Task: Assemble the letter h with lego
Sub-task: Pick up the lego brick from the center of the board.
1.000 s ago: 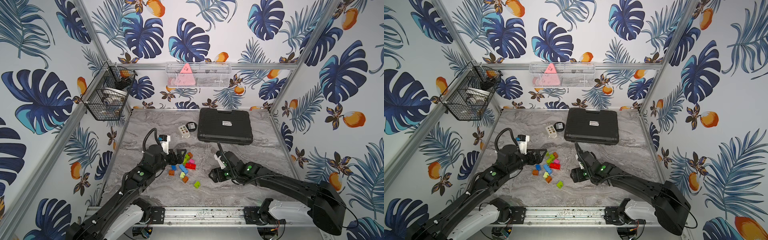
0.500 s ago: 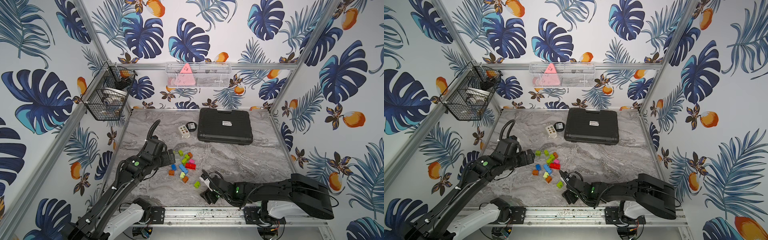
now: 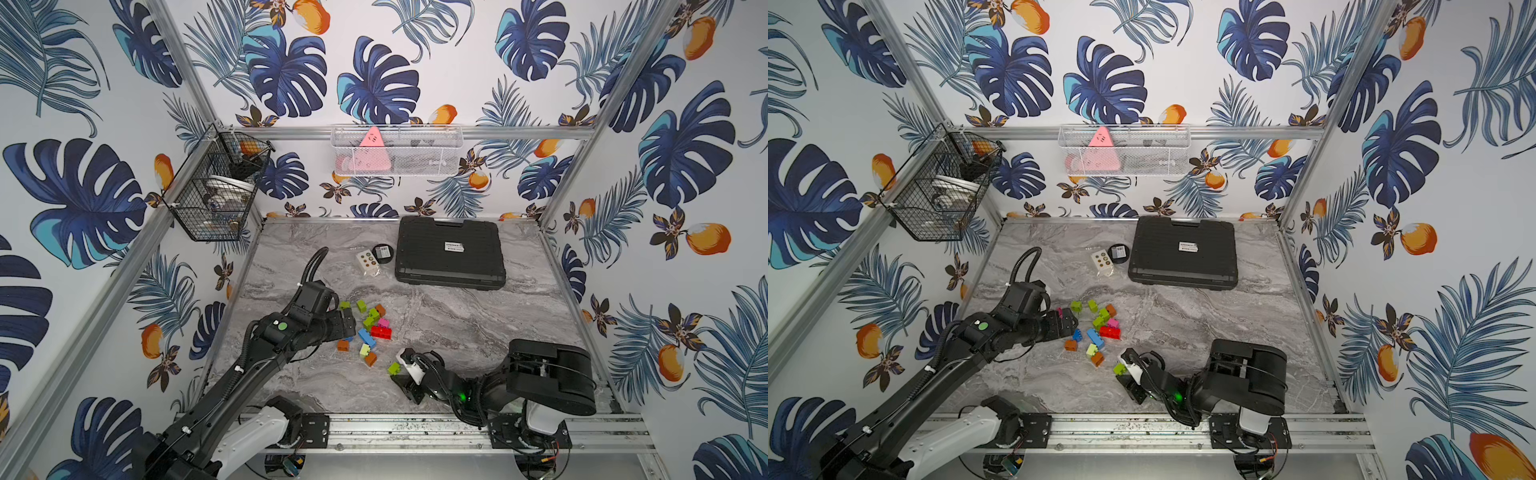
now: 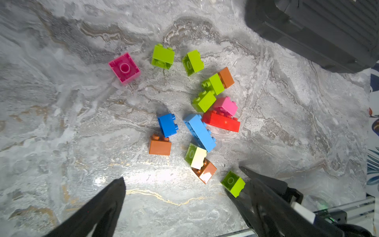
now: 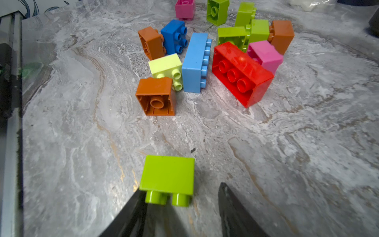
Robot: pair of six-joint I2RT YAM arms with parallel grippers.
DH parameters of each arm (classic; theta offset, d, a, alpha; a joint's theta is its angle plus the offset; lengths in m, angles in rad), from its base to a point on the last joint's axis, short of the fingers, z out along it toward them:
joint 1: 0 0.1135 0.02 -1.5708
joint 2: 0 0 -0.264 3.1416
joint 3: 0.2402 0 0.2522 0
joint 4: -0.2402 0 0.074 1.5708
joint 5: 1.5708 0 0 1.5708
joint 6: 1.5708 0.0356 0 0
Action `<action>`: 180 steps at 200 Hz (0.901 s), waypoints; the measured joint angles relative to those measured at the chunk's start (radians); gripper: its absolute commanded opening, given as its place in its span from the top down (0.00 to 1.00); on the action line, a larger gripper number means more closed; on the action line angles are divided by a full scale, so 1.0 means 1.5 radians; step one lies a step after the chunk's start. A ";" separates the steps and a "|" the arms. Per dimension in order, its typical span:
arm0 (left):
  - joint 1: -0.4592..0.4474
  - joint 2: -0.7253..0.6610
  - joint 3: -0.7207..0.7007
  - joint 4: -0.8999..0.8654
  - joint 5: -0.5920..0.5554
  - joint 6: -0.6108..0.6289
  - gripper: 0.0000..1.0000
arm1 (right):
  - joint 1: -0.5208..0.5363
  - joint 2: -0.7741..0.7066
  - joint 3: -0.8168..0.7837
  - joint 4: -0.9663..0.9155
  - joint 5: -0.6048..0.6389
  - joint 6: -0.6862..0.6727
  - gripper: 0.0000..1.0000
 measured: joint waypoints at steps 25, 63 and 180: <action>0.000 0.008 -0.013 0.007 0.028 -0.002 0.01 | 0.003 0.026 0.007 0.032 -0.002 -0.004 0.50; 0.000 0.001 -0.019 0.024 0.042 -0.002 0.01 | 0.009 0.051 0.012 0.065 0.001 -0.012 0.59; 0.000 -0.033 -0.056 0.031 0.042 -0.007 0.01 | 0.002 -0.399 0.183 -0.559 0.036 0.145 0.67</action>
